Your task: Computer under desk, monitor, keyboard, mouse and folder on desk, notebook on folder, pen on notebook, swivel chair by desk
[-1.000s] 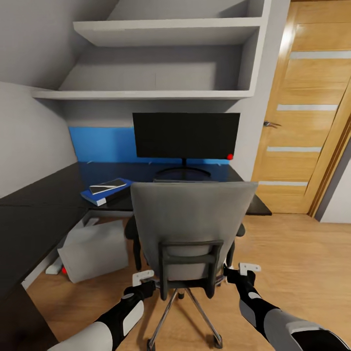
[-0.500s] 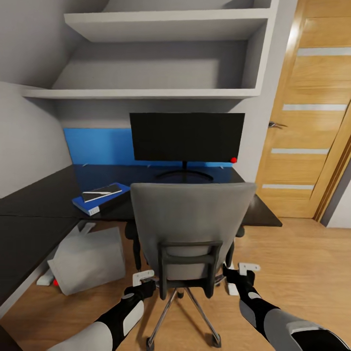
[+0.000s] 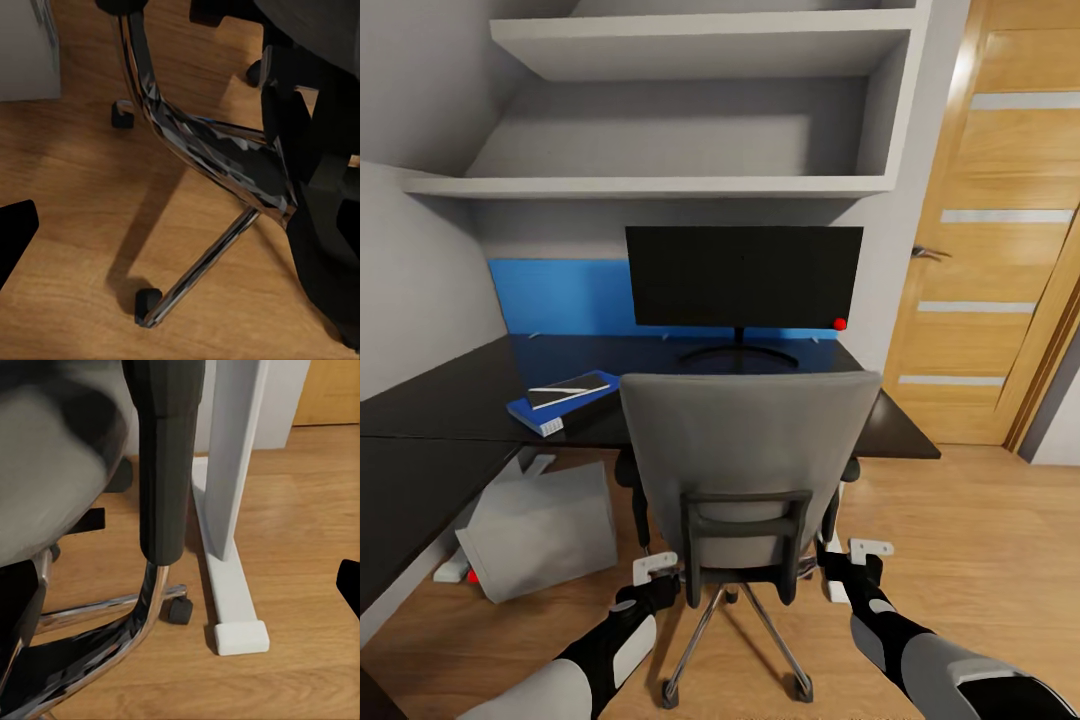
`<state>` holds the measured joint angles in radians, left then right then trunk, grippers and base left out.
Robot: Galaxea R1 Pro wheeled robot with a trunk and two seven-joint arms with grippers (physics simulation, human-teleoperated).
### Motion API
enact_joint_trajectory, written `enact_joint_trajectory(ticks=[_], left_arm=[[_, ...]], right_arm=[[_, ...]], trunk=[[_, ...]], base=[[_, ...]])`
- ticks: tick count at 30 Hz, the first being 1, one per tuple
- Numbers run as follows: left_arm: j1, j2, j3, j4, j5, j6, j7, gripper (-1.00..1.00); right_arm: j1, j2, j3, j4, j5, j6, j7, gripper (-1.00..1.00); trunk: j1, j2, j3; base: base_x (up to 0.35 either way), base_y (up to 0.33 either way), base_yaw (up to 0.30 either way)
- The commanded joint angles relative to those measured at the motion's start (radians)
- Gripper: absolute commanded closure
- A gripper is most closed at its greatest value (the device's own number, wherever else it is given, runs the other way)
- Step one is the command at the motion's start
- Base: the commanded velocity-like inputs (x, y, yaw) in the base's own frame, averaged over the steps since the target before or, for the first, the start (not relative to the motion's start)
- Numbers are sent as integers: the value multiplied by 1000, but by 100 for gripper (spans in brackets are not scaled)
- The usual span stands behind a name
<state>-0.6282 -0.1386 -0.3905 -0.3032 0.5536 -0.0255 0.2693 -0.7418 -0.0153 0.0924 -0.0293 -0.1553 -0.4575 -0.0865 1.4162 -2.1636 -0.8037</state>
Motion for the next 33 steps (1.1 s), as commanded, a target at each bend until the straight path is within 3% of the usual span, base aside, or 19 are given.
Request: enact_joint_trajectory(ticks=[1, 11, 27, 33], left_arm=[[-1, 0, -8, -1, 9, -3, 6, -100], [-1, 5, -8, 8, 8, -4, 4, -100], [-1, 6, -8, 9, 8, -2, 8, -100], [-1, 5, -8, 9, 9, 2, 9, -100]], right_arm=[[-1, 0, 9, 1, -9, -3, -2, -100], [-1, 0, 9, 0, -9, -3, -2, -100], [-1, 0, 10, 1, -9, -23, -6, -100], [1, 0, 9, 2, -10, -24, -6, -100]], trunk=[[0, 0, -1], [0, 0, -1], [0, 0, -1], [-23, 42, 18]], base=[[0, 0, 0], [-37, 0, 0], [-323, -3, 0], [-336, -62, 0]])
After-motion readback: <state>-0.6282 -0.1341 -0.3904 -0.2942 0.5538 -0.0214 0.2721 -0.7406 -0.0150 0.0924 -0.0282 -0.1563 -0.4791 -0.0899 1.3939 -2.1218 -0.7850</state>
